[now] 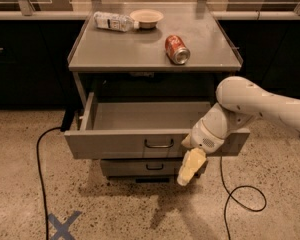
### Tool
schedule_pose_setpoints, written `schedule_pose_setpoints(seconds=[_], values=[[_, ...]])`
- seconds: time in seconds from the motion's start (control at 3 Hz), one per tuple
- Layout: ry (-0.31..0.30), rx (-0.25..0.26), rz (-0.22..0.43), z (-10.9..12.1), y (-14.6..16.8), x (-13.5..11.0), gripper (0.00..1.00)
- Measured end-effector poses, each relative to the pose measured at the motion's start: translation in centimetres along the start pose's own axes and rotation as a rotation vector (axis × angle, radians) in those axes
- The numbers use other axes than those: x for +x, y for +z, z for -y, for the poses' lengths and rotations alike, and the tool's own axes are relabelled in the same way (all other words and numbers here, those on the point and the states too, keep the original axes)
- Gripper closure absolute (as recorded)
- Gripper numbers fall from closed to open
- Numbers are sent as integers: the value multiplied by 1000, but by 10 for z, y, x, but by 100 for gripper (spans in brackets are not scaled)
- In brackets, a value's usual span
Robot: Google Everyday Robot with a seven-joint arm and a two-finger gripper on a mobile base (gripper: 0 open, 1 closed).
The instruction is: Close top drawer
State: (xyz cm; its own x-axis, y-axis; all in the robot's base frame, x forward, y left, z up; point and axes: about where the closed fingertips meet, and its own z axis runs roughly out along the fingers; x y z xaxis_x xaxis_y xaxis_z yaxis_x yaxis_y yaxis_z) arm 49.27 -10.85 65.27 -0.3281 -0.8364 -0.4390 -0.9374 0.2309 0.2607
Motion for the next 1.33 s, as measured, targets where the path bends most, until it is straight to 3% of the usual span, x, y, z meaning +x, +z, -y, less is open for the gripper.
schedule_pose_setpoints(seconds=[0.33,0.67,1.0,1.33], values=[[11,-9,7,34,-2,-14,0],[-3,16,19,52,-7,-27,0],[-41,49,41,52,-12,-37,0],[-135,4,33,9,-2,-40,0]])
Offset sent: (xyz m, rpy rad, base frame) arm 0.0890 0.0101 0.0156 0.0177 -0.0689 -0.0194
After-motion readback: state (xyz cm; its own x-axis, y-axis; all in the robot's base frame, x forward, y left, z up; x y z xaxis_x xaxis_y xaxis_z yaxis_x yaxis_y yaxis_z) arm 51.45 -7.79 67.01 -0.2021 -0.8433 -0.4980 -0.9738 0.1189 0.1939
